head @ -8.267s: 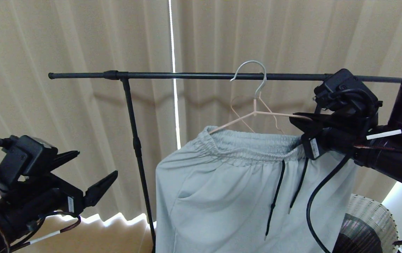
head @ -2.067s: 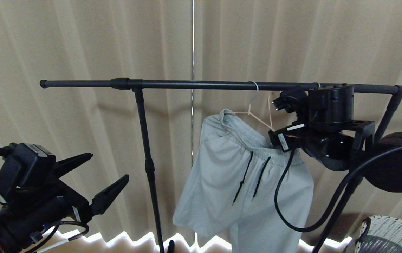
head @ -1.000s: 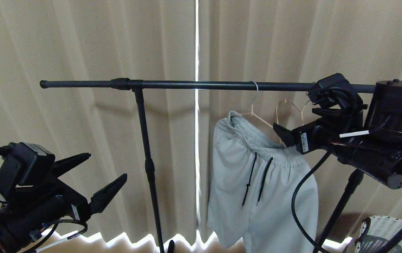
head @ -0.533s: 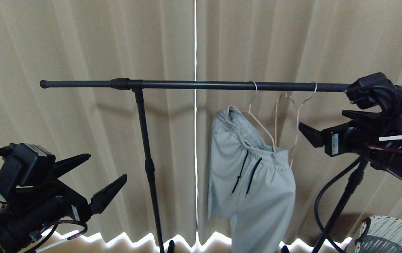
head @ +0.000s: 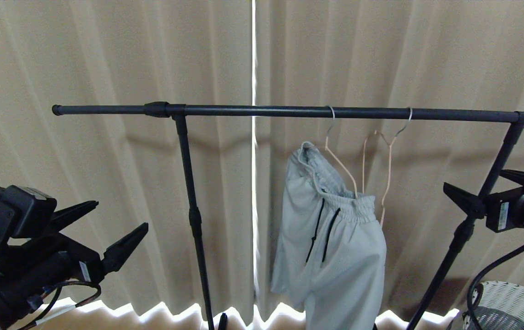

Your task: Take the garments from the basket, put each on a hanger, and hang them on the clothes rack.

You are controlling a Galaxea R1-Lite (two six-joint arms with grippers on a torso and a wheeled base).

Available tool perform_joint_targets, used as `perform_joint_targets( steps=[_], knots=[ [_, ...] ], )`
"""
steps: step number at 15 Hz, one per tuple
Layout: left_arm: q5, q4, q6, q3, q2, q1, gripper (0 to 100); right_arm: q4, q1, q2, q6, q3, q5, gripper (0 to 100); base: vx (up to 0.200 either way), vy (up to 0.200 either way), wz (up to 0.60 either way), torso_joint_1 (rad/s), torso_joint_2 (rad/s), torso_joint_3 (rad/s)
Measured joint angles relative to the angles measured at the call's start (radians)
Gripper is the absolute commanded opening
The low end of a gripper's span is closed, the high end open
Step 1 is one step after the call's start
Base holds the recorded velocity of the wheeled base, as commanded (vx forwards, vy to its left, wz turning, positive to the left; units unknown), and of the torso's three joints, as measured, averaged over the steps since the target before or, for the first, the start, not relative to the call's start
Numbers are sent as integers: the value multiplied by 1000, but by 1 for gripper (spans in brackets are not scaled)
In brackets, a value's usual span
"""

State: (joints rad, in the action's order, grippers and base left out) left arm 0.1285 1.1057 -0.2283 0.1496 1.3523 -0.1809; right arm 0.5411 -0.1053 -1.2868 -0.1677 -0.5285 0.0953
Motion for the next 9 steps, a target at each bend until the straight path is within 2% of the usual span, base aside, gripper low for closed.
perform_joint_targets(
  steps=[3, 9],
  knots=[
    [0, 0, 1, 0, 0, 2, 100, 6, -7, -27, 1, 11, -40, 100, 0, 0, 0, 0, 0, 0],
    [0, 0, 1, 2, -1, 3, 100, 17, -180, -180, 3, -38, -36, 100, 0, 0, 0, 0, 0, 0]
  ],
)
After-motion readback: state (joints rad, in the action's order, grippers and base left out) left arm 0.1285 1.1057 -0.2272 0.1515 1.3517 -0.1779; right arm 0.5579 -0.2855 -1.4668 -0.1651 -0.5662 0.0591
